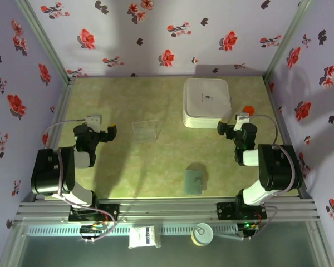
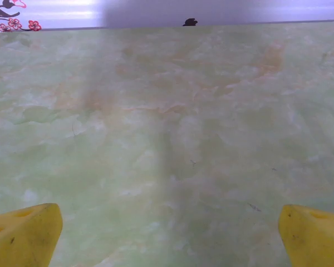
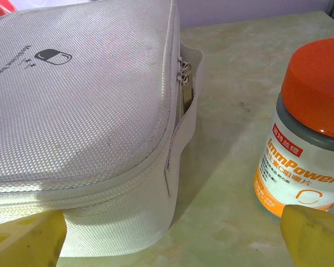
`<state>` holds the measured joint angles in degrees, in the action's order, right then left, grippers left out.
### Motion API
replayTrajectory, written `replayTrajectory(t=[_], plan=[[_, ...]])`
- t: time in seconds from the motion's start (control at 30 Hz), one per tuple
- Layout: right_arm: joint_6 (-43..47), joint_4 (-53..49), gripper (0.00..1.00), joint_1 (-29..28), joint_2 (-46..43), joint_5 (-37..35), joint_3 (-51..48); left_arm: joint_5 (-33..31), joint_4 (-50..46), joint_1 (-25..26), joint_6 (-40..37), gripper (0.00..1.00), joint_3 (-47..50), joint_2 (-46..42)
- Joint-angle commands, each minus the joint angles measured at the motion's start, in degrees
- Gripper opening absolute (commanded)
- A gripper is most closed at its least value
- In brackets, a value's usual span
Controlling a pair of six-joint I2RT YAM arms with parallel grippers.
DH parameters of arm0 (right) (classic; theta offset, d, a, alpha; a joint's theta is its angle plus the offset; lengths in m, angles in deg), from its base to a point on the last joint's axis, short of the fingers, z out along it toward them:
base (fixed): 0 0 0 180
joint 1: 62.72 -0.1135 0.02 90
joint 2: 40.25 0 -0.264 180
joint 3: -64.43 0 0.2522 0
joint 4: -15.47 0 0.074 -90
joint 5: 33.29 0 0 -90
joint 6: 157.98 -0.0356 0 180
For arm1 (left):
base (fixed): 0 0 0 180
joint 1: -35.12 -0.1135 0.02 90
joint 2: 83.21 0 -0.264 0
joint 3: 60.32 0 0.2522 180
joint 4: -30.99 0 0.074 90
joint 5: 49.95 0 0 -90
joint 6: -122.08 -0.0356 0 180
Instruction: Take the credit cards out of the card holder
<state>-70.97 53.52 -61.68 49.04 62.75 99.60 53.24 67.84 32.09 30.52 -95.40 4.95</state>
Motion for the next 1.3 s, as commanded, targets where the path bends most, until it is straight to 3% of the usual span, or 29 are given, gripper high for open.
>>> replayTrajectory(t=[0.0, 0.53, 0.83, 1.27], plan=[[1.0, 2.2, 0.99, 0.3, 0.1, 0.7, -0.5, 1.2, 2.6, -0.4, -1.2, 1.00, 0.5, -0.1], [1.0, 2.2, 0.99, 0.3, 0.1, 0.7, -0.5, 1.0, 2.6, -0.3, -1.2, 1.00, 0.5, -0.1], [1.0, 2.2, 0.99, 0.4, 0.2, 0.7, -0.5, -7.1, 0.9, -0.3, 2.0, 1.00, -0.7, 0.2], [1.6, 0.2, 0.99, 0.3, -1.9, 0.9, -0.4, -9.8, 2.3, -0.3, 3.1, 1.00, 0.7, -1.7]])
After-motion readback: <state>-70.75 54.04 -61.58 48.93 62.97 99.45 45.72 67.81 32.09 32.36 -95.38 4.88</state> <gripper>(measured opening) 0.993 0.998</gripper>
